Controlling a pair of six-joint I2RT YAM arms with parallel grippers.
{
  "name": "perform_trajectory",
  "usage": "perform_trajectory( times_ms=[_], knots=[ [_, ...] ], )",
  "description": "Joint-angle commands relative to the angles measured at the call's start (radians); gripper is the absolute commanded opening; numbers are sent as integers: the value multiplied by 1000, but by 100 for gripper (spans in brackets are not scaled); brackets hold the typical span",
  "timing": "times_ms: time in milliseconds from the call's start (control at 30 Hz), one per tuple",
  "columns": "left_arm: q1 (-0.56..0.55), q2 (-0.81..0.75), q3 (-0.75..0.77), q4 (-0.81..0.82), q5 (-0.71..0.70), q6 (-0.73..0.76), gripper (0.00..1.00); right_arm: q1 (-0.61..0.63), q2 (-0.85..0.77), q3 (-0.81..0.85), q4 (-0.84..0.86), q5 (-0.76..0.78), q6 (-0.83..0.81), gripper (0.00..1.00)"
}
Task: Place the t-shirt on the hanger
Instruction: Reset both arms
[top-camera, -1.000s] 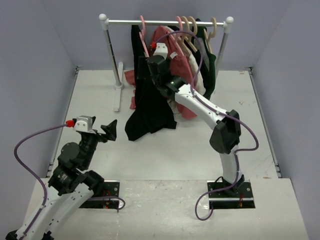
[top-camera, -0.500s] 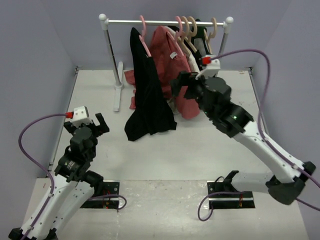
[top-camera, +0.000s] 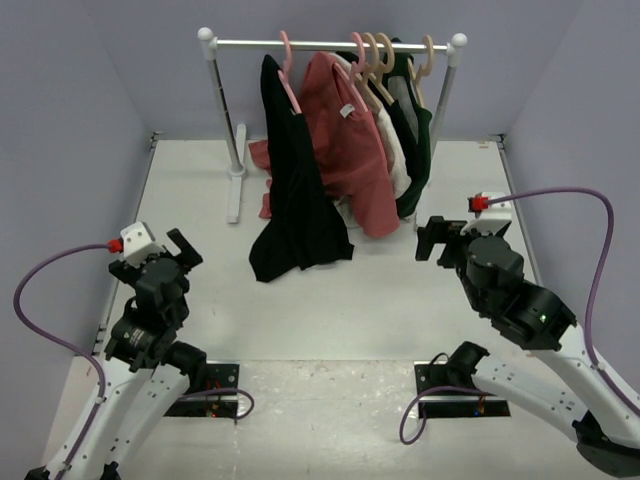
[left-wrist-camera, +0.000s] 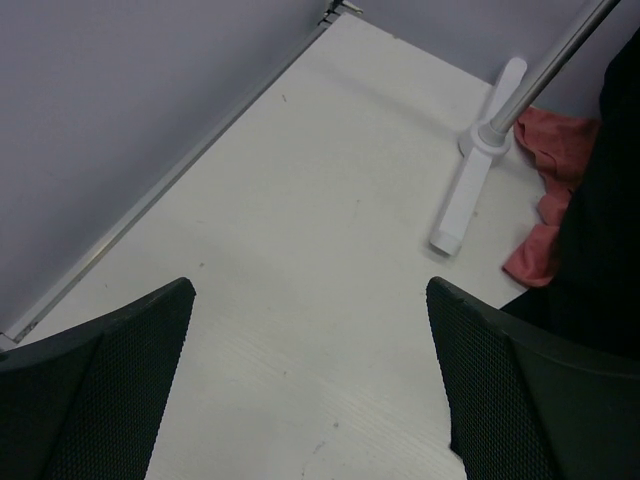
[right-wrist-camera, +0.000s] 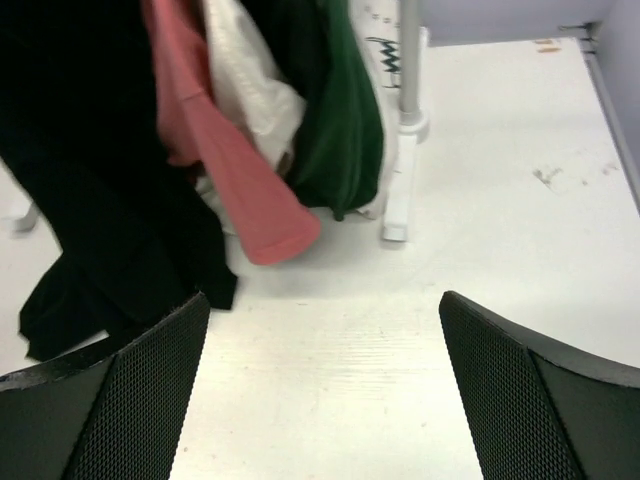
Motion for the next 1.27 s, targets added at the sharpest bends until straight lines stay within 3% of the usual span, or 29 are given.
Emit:
perform_trajectory(
  times_ms=[0, 300, 600, 933, 1233],
  knots=[
    [16, 2, -5, 80, 3, 19, 100, -2, -50, -74, -66, 162, 113, 99],
    [68, 3, -17, 88, 90, 35, 100, -2, 37, -97, -184, 135, 301, 99],
    [68, -16, -40, 119, 171, 86, 100, -2, -150, -129, -223, 234, 315, 99],
    [92, -41, -59, 165, 309, 154, 100, -3, -195, -144, -241, 259, 372, 99],
    [93, -45, -60, 166, 329, 160, 100, -2, -241, -148, -242, 277, 385, 99]
  ],
)
